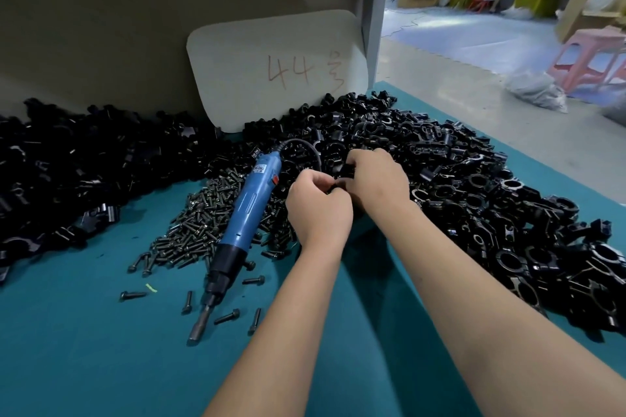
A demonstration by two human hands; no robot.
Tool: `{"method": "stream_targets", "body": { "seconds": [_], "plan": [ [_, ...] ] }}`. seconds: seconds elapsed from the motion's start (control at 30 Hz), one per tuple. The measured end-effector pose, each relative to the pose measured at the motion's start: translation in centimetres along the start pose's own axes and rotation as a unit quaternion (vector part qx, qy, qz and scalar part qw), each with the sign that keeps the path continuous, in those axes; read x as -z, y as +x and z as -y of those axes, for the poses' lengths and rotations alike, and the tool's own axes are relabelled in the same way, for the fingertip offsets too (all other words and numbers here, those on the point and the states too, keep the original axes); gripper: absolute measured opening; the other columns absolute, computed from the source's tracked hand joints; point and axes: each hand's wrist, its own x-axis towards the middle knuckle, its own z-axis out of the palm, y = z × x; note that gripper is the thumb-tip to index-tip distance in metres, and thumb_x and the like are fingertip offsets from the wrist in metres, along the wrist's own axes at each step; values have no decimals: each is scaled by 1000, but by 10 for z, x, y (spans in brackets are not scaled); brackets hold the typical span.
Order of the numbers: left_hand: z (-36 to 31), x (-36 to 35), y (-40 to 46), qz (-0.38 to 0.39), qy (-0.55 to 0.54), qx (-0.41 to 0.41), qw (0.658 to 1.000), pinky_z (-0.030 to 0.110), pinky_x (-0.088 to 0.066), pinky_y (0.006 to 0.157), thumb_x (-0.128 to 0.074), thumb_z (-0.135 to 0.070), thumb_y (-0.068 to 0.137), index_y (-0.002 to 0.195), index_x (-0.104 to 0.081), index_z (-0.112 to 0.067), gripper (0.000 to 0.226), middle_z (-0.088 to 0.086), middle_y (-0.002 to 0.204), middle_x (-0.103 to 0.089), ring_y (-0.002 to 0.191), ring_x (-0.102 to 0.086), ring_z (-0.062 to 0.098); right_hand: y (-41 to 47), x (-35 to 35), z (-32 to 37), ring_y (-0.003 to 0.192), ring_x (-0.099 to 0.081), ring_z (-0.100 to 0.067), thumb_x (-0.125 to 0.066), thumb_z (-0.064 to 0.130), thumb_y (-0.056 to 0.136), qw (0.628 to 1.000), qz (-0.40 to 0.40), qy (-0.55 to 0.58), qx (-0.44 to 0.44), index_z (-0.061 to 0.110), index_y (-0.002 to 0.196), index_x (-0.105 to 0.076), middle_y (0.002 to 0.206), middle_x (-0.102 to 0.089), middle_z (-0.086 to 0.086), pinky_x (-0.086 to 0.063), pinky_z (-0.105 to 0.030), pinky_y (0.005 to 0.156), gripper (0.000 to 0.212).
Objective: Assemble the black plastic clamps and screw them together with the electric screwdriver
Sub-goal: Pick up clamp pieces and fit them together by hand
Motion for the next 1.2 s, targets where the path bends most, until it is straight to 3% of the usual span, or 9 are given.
{"method": "stream_targets", "body": {
  "seconds": [0.23,0.37,0.43,0.53,0.63,0.8,0.97,1.07,1.2],
  "plan": [
    [-5,24,1,2,-22,-47,999,23,-45,67,-63,-3,81,86,-66,-24,21,-11,85,-66,78,-61,5,-12,8,8,101,-67,-41,-76,37,94,998,-58,39,5,10,114,-72,108,-71,-18,-51,-38,78,34],
    [-6,67,5,-2,-29,-103,994,15,-44,64,-61,0,80,81,-64,-22,23,-12,79,-65,68,-56,-2,-14,16,13,73,-63,-34,-83,37,88,990,-122,58,-38,8,94,-74,78,-64,-11,-49,-34,71,31],
    [-1,92,8,-14,-32,-113,993,10,-40,56,-60,3,78,79,-64,-18,21,-11,77,-63,60,-51,-2,-14,22,13,84,-68,-38,-83,36,89,990,-120,44,-54,12,100,-77,87,-70,-15,-50,-37,75,27],
    [9,124,13,-46,-31,-111,992,15,-42,53,-59,3,79,78,-64,-17,21,-10,74,-62,58,-49,2,-20,25,24,100,-70,-43,-78,36,93,990,-124,30,-59,20,110,-80,105,-75,-18,-53,-41,80,23],
    [19,143,18,-87,-20,-109,990,17,-45,57,-60,4,80,77,-64,-21,25,-10,71,-63,60,-53,2,-32,15,62,98,-69,-38,-70,32,99,983,-149,103,42,18,111,-78,104,-77,-12,-53,-41,86,20],
    [40,169,20,-118,54,-104,986,25,-47,66,-59,3,78,78,-63,-23,27,-5,80,-67,69,-59,10,-58,-30,157,94,-66,-37,-51,25,108,961,1,195,195,9,100,-73,92,-74,-13,-49,-42,81,28],
    [67,223,36,-254,68,-49,964,36,-49,74,-60,2,78,81,-66,-22,25,-1,89,-65,71,-54,15,-76,-79,212,99,-65,-41,-39,31,111,957,100,161,221,9,92,-64,99,-72,-18,-44,-40,78,38],
    [78,243,43,-304,120,-37,945,36,-45,88,-60,4,80,89,-67,-18,25,-2,103,-58,94,-56,24,-80,-99,230,98,-66,-37,-55,55,101,962,114,112,223,11,98,-62,100,-72,-16,-47,-41,79,45],
    [85,246,53,-298,98,15,949,42,-47,96,-57,2,79,98,-67,-20,30,2,112,-56,109,-56,33,-74,-110,257,98,-67,-39,-76,34,88,948,97,59,297,24,133,-50,102,-69,-12,-48,-40,74,53]
  ]
}}
